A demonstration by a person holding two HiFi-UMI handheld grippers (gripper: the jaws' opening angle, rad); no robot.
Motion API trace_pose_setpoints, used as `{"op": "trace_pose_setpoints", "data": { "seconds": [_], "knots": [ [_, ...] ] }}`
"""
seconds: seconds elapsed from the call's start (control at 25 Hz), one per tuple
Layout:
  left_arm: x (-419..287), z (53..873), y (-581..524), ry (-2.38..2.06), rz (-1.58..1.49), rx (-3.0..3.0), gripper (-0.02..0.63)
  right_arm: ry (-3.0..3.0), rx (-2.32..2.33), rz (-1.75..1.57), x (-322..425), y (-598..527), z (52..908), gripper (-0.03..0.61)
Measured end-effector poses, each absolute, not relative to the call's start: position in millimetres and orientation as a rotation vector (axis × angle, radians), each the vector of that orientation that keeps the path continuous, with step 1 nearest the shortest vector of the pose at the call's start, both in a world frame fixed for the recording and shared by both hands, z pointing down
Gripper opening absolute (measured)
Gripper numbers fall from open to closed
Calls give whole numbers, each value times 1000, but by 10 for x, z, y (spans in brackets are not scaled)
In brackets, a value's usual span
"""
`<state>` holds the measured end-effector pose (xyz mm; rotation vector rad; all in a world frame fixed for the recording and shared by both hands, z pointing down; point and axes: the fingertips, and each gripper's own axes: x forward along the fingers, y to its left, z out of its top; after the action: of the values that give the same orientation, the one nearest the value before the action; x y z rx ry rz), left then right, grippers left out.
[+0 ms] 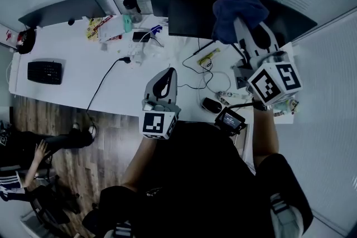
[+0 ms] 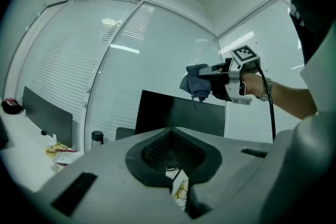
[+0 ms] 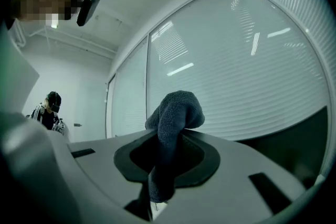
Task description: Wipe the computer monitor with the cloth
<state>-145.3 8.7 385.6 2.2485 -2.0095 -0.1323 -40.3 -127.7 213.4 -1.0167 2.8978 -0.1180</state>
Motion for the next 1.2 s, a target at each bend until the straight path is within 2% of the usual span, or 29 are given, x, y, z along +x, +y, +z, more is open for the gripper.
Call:
{"op": "trace_pose_setpoints", "data": {
  "seconds": [0.76, 1.2],
  "knots": [
    [-5, 3438, 538, -1970, -91, 2390, 6, 2836, -1124, -206, 2115, -335, 2105, 66],
    [372, 3546, 958, -1978, -92, 2383, 6, 2821, -1160, -392, 2547, 260, 2776, 66]
  ]
}}
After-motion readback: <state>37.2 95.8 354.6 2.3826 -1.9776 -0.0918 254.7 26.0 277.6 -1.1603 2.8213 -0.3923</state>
